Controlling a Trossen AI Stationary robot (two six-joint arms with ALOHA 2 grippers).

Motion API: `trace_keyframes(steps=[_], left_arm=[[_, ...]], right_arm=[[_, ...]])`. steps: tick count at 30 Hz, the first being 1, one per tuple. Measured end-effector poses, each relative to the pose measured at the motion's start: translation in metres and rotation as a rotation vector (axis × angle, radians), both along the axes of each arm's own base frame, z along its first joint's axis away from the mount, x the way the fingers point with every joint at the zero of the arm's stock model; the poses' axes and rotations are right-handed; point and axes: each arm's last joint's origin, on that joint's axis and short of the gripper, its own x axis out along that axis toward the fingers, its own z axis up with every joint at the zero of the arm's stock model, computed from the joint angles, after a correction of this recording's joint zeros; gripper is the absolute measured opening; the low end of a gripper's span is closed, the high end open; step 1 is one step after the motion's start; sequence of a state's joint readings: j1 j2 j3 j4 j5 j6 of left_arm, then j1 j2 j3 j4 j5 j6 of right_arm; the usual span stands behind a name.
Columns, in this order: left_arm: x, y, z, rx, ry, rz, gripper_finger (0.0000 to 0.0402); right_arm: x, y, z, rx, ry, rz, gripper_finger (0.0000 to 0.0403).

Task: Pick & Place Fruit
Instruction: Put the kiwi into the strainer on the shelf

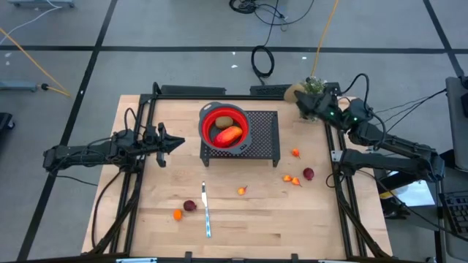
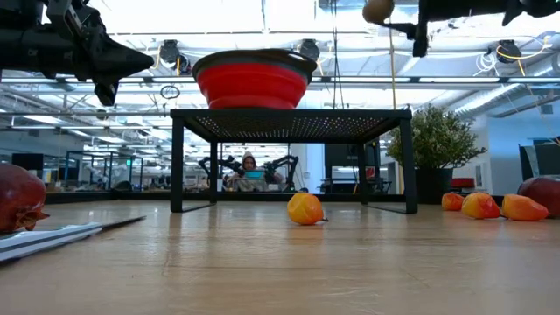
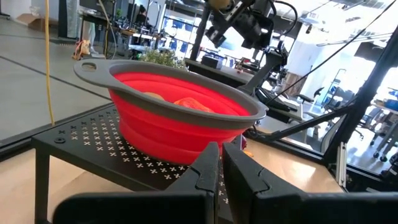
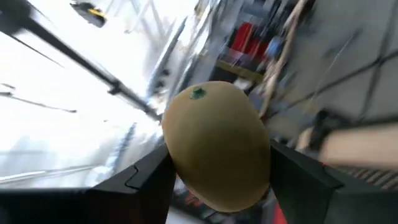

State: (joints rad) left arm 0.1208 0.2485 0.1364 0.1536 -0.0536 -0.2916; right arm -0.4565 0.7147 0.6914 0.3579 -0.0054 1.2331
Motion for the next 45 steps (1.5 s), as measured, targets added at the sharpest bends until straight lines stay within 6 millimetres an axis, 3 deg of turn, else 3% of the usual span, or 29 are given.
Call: trace_keyframes(steps=[8, 16, 24, 33, 45], left_arm=[[0.0, 0.0, 0.0, 0.0, 0.0, 0.0, 0.0019], [0.0, 0.0, 0.0, 0.0, 0.0, 0.001, 0.0019], [0.0, 0.0, 0.0, 0.0, 0.003, 0.001, 0.0019], [0.0, 0.0, 0.0, 0.0, 0.003, 0.001, 0.0019], [0.0, 0.0, 0.0, 0.0, 0.003, 0.001, 0.0019]], right_arm=[[-0.001, 0.005, 0.01, 0.079, -0.141, 0.18, 0.0215], [0.003, 0.004, 0.007, 0.077, -0.114, 0.217, 0.0218], [0.008, 0.009, 0.003, -0.348, 0.045, 0.354, 0.0218], [0.008, 0.011, 0.006, -0.81, 0.114, 0.234, 0.0226], [0.008, 0.01, 0.006, -0.826, 0.123, 0.188, 0.0225]])
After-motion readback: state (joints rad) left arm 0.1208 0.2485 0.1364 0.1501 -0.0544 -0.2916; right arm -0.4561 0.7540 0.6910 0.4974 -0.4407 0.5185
